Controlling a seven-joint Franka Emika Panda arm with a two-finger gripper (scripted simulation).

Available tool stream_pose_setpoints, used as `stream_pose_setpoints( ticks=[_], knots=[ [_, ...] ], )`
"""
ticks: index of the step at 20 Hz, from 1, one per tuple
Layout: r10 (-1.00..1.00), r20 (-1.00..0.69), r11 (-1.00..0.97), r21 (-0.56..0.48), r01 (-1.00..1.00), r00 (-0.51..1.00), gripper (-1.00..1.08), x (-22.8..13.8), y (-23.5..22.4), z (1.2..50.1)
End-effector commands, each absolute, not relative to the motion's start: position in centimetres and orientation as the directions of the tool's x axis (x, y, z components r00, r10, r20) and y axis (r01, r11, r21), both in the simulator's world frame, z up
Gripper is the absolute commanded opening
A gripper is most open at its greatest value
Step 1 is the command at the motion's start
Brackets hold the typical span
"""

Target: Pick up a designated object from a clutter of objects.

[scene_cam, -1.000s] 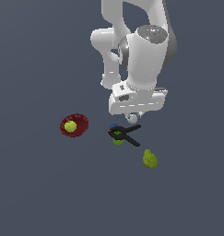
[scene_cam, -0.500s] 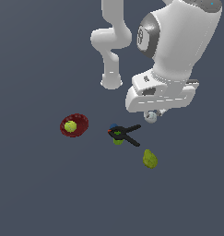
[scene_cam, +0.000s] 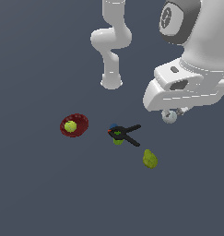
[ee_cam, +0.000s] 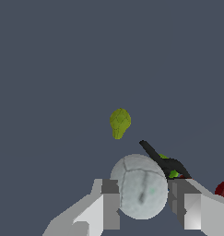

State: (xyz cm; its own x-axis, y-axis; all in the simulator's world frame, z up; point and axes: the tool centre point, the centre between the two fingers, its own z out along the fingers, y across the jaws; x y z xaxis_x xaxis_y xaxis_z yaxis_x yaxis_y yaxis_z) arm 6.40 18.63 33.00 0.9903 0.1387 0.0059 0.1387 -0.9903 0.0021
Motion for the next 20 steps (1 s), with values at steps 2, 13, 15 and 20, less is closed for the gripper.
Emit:
stream_pose_setpoints(
  ticks=[2, 13, 15, 20],
  knots=[
    [0.138, 0.004, -0.99, 0.001, 0.138, 0.99, -1.0, 7.3, 19.7, 34.1],
    [0.137, 0.0, -0.991, 0.0, 0.137, 0.991, -1.0, 8.7, 21.3, 35.8],
    [0.137, 0.0, -0.991, 0.0, 0.137, 0.991, -1.0, 8.7, 21.4, 35.8],
    [0.137, 0.0, -0.991, 0.0, 0.137, 0.991, -1.0, 8.7, 21.4, 35.8]
  ],
)
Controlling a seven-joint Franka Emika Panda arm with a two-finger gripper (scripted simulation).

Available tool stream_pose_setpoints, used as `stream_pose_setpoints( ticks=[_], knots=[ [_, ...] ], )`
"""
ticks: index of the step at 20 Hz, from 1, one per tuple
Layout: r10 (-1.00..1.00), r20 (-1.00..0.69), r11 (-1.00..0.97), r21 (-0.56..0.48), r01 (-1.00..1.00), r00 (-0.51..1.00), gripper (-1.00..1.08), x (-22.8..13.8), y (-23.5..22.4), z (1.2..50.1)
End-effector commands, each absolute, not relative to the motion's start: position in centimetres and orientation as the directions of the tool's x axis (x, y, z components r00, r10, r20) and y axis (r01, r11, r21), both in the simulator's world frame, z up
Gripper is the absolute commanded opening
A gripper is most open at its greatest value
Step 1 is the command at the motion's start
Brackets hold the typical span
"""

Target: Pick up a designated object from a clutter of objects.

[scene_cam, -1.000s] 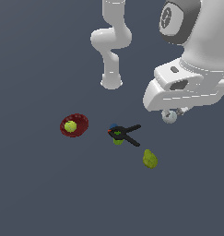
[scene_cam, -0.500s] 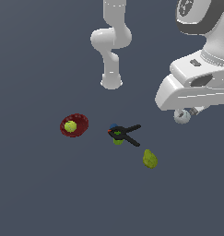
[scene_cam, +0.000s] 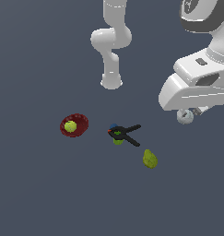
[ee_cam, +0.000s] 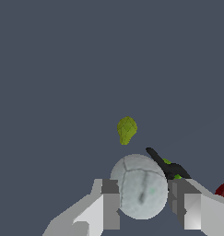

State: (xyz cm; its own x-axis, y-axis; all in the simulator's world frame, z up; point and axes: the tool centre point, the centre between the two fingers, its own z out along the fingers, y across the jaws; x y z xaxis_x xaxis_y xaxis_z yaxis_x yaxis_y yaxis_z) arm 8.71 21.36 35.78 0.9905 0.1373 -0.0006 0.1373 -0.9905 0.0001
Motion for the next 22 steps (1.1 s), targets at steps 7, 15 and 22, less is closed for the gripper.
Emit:
stream_pose_setpoints(
  ticks=[7, 15, 22],
  knots=[
    [0.137, 0.0, -0.991, 0.0, 0.137, 0.991, -1.0, 9.4, 21.7, 36.5],
    [0.137, 0.0, -0.991, 0.0, 0.137, 0.991, -1.0, 10.7, 22.3, 37.8],
    [0.137, 0.0, -0.991, 0.0, 0.137, 0.991, -1.0, 11.1, 22.5, 38.1]
  ],
)
